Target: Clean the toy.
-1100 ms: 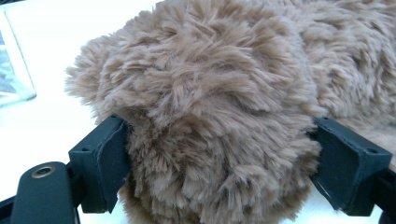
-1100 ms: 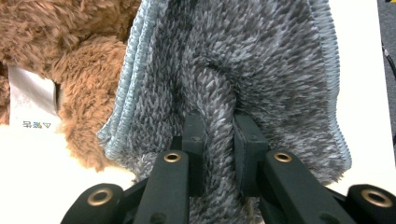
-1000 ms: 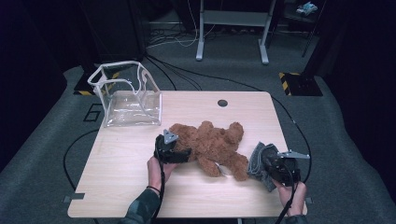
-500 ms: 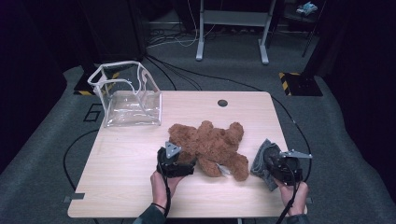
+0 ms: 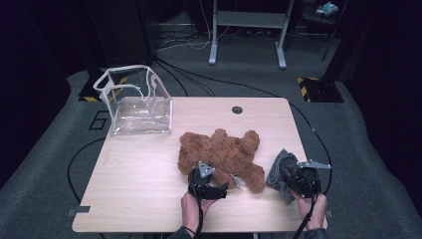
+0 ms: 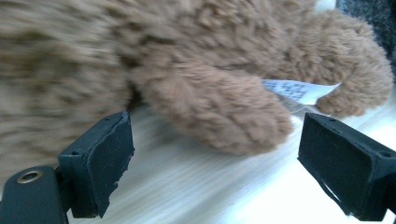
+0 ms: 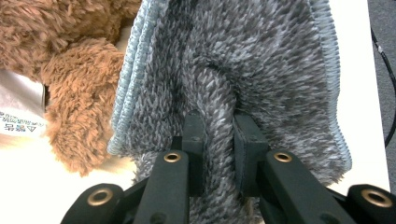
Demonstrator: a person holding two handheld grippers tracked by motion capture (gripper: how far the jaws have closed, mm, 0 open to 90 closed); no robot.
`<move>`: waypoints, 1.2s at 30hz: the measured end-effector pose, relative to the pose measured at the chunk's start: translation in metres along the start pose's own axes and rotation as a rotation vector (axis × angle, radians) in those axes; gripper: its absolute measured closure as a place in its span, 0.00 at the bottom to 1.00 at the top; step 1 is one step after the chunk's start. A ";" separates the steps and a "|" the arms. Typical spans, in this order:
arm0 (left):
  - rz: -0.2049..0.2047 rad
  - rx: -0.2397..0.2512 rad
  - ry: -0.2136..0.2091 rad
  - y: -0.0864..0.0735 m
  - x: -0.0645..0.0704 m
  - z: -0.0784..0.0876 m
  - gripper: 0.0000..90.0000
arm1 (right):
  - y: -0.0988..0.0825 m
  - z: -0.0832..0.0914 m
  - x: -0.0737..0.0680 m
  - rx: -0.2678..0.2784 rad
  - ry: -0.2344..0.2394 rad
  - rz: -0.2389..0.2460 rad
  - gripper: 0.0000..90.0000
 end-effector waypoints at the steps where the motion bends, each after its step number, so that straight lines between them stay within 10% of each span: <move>1: 0.006 -0.006 0.001 0.000 0.002 -0.002 0.11 | 0.000 0.000 0.000 0.000 0.000 0.000 0.86; 10: 0.042 -0.049 0.035 -0.006 0.013 -0.034 0.11 | -0.001 -0.001 0.000 -0.003 0.004 -0.003 0.86; 22: 0.079 -0.019 0.084 -0.005 0.008 -0.036 0.48 | -0.003 -0.002 0.000 -0.004 0.005 -0.016 0.86; 27: 0.065 -0.005 0.081 0.000 0.005 -0.033 0.68 | -0.004 -0.002 0.001 -0.002 0.004 -0.007 0.86; 36: -0.002 0.016 0.075 0.012 0.001 -0.026 0.77 | -0.004 -0.002 0.002 -0.001 0.004 -0.014 0.86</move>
Point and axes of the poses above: each handheld gripper's, and its own axes: z roughly backward along the jaws, y roughly out of its top, x roughly to its right, the point moved 4 cm from there along -z, roughly forward along the jaws, and after that the axes turned 15 degrees about z, right-handed, at the moved point
